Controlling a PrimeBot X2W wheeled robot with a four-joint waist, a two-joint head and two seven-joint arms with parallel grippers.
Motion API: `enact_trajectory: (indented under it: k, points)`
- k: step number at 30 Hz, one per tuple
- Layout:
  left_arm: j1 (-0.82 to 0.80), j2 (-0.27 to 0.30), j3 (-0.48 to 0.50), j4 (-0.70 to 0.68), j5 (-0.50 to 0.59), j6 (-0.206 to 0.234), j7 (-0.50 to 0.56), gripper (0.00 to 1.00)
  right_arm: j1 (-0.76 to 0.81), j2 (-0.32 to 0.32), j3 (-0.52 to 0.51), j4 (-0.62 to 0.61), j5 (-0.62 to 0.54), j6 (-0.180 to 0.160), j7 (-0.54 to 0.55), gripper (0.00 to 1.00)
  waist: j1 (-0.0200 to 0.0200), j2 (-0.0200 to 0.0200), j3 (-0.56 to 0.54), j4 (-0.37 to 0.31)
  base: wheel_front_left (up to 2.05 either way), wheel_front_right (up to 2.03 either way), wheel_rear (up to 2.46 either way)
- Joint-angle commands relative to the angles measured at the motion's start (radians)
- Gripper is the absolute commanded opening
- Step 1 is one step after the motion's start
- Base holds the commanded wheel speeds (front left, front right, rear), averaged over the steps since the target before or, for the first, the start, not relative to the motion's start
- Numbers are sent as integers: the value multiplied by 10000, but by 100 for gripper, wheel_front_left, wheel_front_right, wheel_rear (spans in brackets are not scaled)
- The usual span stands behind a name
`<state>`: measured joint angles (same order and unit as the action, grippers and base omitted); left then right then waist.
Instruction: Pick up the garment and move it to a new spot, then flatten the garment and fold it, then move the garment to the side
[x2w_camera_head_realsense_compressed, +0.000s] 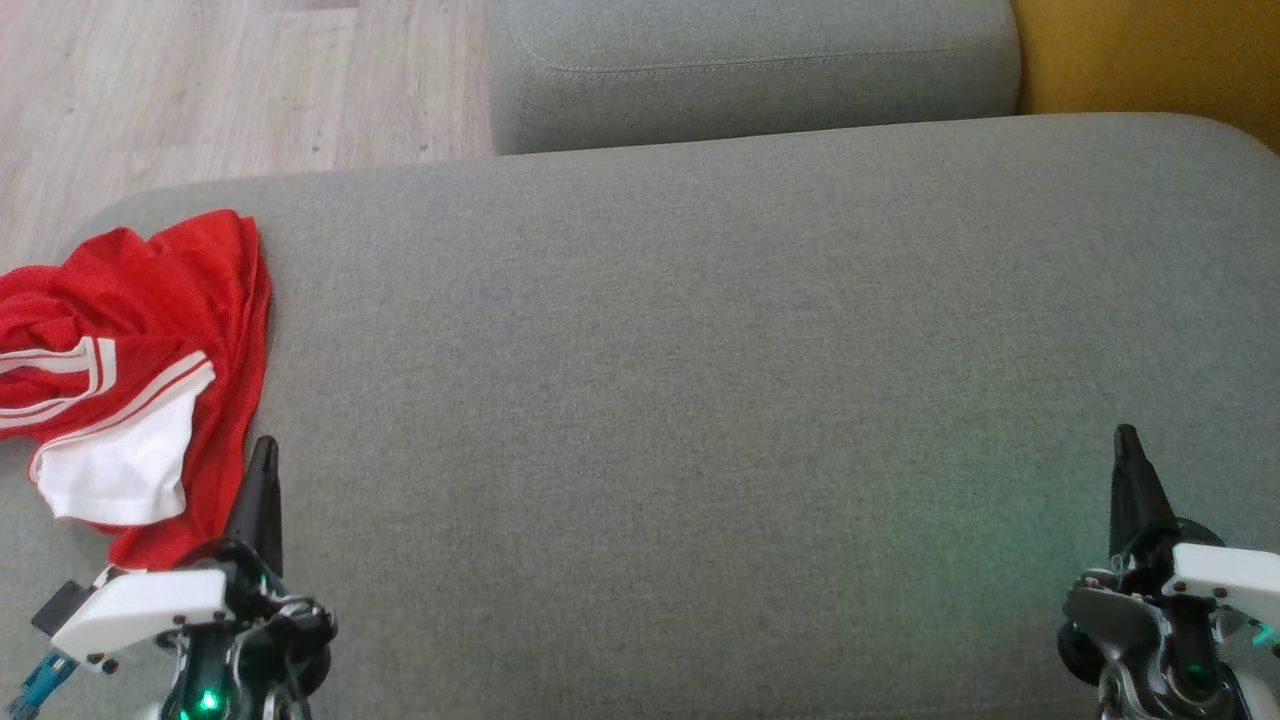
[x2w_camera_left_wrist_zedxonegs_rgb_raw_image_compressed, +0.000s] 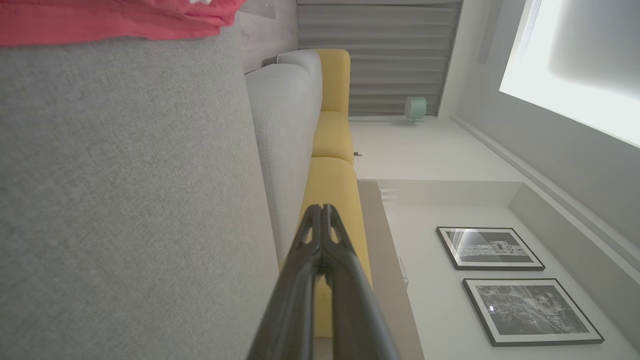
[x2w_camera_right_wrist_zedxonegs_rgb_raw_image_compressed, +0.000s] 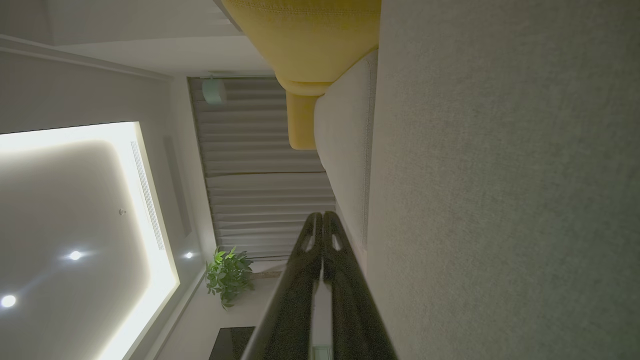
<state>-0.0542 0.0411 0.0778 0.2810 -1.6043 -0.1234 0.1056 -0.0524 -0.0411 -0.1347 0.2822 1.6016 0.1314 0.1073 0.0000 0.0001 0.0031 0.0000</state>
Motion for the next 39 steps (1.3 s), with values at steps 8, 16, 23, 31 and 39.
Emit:
enact_trajectory:
  k: [8, 16, 23, 31, 39]
  points:
    - [-537, 91, 355, -363, -48, -73, 72, 0, -555, -91, 214, -374, 75, -7, 55, 0, 0, -1, 0, 0, 0, 0, 0]
    - [71, -15, -51, 177, 43, 20, -90, 100, 62, 4, 69, 166, -37, 0, -67, 100, 0, -1, -1, -3, 0, 0, 0]
    - [88, -9, -151, 51, 221, 87, -297, 100, 52, -14, 259, 108, -414, -1, -280, 100, 0, -1, -6, -9, 0, 0, 0]
    - [115, -2, -216, -104, 780, 195, -532, 100, -7, -77, 524, -42, -1284, -1, -519, 100, 0, -1, -4, -5, 0, 0, 0]
    - [104, 60, -357, -176, 1872, 313, -766, 100, -100, -217, 861, -210, -2497, -2, -755, 100, 0, -1, -11, 27, 0, 0, 0]
